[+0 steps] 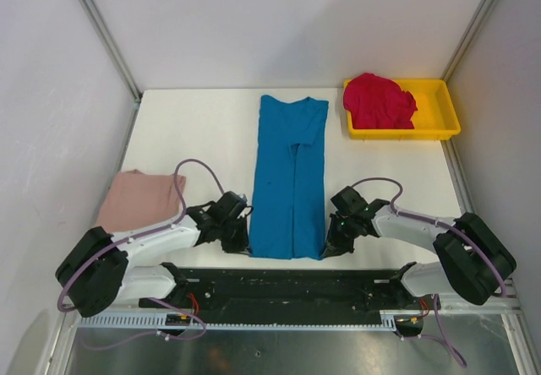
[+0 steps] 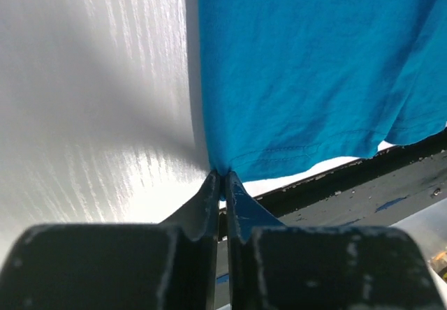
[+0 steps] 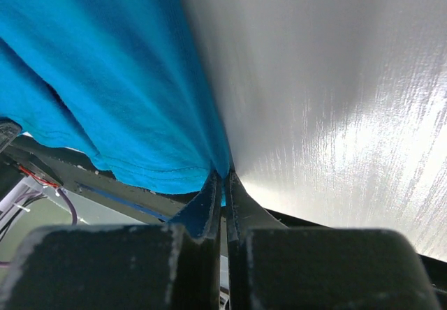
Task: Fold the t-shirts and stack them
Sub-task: Grab the bottom of the folded rectangular tshirt with both arms
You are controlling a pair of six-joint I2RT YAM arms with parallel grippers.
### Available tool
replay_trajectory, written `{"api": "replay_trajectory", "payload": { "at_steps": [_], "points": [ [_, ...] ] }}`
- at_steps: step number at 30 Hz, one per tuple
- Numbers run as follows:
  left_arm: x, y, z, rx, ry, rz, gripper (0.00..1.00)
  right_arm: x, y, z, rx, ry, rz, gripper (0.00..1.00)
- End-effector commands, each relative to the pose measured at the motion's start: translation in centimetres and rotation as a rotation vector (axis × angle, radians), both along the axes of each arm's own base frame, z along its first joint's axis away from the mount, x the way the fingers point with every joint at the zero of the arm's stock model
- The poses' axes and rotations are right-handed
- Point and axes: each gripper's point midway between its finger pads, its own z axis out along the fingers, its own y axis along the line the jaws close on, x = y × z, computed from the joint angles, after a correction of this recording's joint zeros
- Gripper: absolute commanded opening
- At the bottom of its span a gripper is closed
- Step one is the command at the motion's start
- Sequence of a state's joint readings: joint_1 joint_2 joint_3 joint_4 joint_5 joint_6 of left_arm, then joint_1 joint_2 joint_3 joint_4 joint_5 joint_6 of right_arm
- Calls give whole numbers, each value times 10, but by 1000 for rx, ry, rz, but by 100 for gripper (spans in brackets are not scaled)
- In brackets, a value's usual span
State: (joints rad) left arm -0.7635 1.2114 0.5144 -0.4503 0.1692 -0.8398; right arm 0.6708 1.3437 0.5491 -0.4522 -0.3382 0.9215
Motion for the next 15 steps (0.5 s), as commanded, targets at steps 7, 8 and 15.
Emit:
{"api": "replay_trajectory", "payload": {
  "at_steps": [7,8,15],
  "points": [
    [-7,-26,34,-133,-38,-38,0,-14,-4,18,-20,-52,22,0],
    [-6,-27,39,-145,-50,-33,0,-12,-3,25,-17,-73,20,0],
    [33,-42,76,-173,-179,-28,0,37,6,75,-40,-280,18,0]
  ]
}}
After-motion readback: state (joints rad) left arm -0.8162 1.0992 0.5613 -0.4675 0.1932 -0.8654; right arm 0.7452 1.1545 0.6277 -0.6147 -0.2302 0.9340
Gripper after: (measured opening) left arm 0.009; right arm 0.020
